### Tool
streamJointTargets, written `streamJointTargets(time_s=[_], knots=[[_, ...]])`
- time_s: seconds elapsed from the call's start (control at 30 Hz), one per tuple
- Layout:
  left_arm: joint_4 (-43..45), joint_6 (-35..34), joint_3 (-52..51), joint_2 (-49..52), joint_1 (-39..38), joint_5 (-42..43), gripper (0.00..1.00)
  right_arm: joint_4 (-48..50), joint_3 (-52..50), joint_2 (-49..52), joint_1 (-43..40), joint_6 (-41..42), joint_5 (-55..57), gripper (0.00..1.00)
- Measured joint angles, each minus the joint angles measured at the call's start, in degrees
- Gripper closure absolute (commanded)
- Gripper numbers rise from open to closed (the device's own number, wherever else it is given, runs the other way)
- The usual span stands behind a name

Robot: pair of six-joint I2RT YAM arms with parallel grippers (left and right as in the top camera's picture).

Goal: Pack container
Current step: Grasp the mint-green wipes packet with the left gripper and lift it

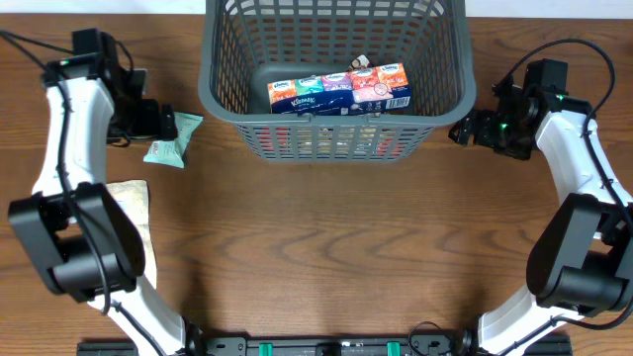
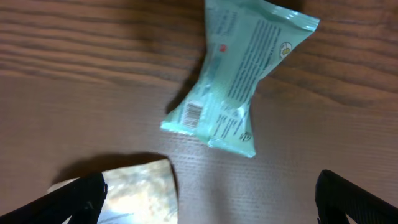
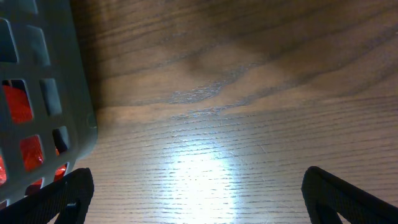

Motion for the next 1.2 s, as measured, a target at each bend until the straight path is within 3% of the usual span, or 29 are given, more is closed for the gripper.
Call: streamJointTargets(time_s=[0.37, 0.77, 1.2], knots=[[4.4, 1.5, 0.0, 7.6, -0.4, -0.1, 0.01, 0.0, 0.0, 0.0, 0.0, 0.0, 0.0, 0.01], [10.4, 5.7, 0.0, 8.7, -1.5, -0.3, 0.01, -0.2, 0.0, 0.0, 0.0, 0.0, 0.0, 0.01], [11.1, 6.8, 0.0, 13.7, -2.2, -0.3, 0.01, 0.2, 0.0, 0.0, 0.0, 0.0, 0.0, 0.01]])
